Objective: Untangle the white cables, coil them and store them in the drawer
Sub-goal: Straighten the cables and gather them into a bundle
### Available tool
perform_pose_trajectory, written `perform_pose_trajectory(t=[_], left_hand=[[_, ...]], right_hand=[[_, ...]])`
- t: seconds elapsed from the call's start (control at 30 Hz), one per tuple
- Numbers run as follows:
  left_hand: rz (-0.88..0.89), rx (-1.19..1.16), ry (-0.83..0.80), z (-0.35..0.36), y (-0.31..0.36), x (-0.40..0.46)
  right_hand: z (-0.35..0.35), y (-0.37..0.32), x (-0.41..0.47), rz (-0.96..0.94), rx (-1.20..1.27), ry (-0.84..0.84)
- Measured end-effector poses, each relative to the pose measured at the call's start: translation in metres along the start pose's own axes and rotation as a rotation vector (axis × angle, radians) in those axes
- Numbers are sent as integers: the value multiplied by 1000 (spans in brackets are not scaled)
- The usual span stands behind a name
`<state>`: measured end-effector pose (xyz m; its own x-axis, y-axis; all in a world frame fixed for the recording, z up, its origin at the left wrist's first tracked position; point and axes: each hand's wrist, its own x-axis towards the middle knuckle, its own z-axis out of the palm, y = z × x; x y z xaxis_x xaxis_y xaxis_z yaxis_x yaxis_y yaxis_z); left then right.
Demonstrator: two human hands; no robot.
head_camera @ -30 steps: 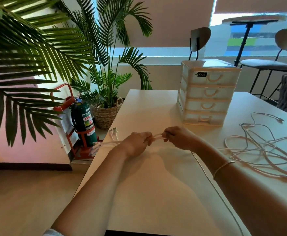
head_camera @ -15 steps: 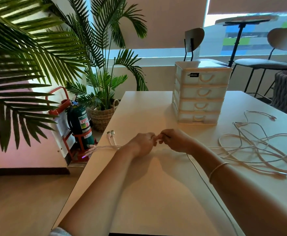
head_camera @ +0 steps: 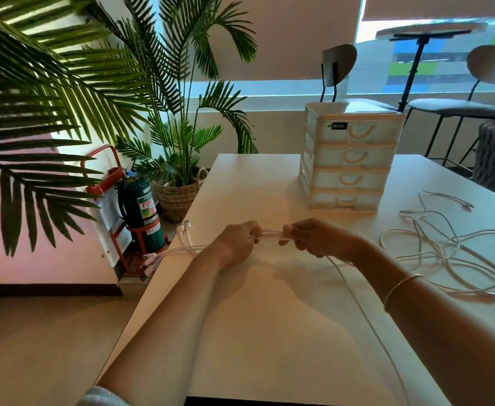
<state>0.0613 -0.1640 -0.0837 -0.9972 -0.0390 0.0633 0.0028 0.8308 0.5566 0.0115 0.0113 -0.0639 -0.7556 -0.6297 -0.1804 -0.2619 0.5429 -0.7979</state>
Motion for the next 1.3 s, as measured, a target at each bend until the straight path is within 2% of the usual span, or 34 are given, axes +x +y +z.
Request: perform_pose_trajectory(t=[0.23,0.37,0.47,0.57,0.73,0.9,0.97,1.03,1.13,1.23,1.3], left_hand=[[49,-66,15,3,3,-3],[56,-102,-2,5,5,-4],[43,-50,78,5,3,-3],[45,-14,144,6,0,0],[55,-26,146,6,-5,1],[61,-7,155,7,-6,2],[58,1,169,7,-6,1],[44,5,179,7,-6,1],[33,12,183,8,-4,0],[9,13,181,9,-2,0],[8,19,179,9,-1,-1]], right_hand=[[-9,-2,2,24,-45,-34],[-4,-5,6,40,-106,119],[1,-7,1,-54,-173,185],[4,-5,-5,-120,-223,122],[-17,1,-10,-3,-261,11],[-64,5,-25,67,-459,106],[-85,8,-25,120,-659,208],[-105,12,-25,224,-840,432],[-122,8,-29,410,-831,788],[-126,2,-28,492,-928,973],[-126,-2,-27,542,-1009,1028]])
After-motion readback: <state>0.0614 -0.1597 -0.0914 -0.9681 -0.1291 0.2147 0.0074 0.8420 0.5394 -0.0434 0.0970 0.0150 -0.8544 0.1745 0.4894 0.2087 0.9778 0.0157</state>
